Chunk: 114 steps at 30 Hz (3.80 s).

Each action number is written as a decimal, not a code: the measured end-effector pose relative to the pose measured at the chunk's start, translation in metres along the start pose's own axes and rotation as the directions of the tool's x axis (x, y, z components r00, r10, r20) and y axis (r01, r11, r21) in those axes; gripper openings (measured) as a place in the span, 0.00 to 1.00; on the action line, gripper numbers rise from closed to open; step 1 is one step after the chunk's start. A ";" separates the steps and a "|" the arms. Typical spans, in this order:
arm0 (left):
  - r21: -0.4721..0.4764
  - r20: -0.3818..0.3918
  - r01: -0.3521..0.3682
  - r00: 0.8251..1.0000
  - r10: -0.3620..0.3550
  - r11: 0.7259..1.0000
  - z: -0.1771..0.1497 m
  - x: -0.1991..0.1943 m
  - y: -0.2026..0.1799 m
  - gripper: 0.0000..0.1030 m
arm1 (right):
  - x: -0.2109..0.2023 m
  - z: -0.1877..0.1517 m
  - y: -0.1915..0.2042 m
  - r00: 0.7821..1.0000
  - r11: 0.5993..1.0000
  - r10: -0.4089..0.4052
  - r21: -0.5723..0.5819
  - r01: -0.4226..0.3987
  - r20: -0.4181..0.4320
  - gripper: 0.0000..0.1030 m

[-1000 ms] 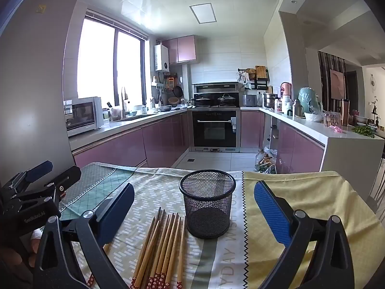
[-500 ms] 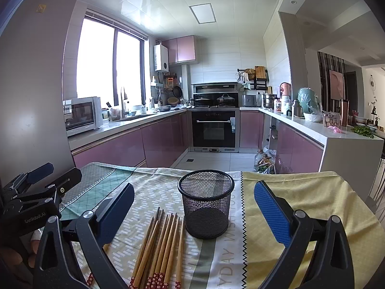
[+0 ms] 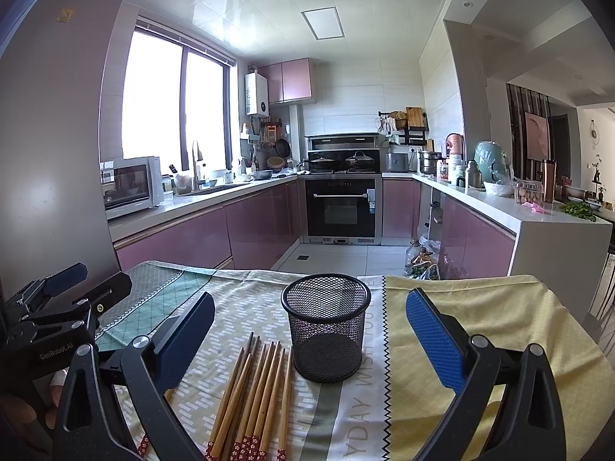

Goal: Organize utensils

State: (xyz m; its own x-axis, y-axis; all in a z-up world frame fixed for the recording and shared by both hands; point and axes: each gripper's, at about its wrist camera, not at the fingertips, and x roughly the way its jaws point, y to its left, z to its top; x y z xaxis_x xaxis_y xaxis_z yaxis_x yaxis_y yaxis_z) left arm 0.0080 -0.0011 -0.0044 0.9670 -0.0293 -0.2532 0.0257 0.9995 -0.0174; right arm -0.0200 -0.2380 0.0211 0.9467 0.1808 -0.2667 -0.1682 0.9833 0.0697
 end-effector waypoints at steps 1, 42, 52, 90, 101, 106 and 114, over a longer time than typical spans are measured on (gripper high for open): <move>0.000 0.000 0.001 1.000 -0.001 1.000 0.000 0.000 0.000 0.95 | -0.001 0.001 -0.002 1.000 1.000 0.001 0.001 -0.001 0.001 0.94; -0.003 -0.002 -0.004 1.000 0.004 1.000 0.000 -0.003 0.003 0.95 | 0.001 0.004 -0.002 1.000 1.000 0.012 0.004 -0.012 -0.010 0.94; 0.005 -0.007 -0.011 1.000 0.011 1.000 0.000 -0.004 0.002 0.95 | 0.002 0.002 -0.004 1.000 1.000 0.024 0.005 -0.024 -0.014 0.94; 0.109 -0.555 0.249 0.818 -0.149 0.962 -0.077 0.093 -0.012 0.37 | 0.099 -0.070 0.001 0.789 0.981 0.130 -0.038 -0.190 -0.600 0.24; 0.065 -0.586 0.271 0.790 -0.183 0.961 -0.077 0.120 -0.024 0.09 | 0.114 -0.067 -0.007 0.771 0.976 0.202 0.060 -0.209 -0.604 0.06; 0.034 -0.587 0.283 0.782 -0.210 0.959 -0.072 0.116 -0.021 0.07 | 0.105 -0.059 -0.010 0.787 0.970 0.234 0.079 -0.231 -0.570 0.06; -0.024 -0.522 0.379 0.784 -0.335 0.925 -0.033 0.092 -0.013 0.07 | 0.070 -0.022 -0.018 0.837 0.949 0.309 0.093 -0.300 -0.451 0.05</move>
State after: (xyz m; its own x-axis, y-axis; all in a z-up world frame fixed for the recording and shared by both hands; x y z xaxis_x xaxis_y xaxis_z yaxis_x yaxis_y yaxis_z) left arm 0.0884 -0.0167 -0.0598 0.6172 -0.3635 -0.6978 0.3845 0.9131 -0.1356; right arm 0.0438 -0.2429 -0.0200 0.6165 0.4647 -0.6356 -0.4184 0.8772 0.2355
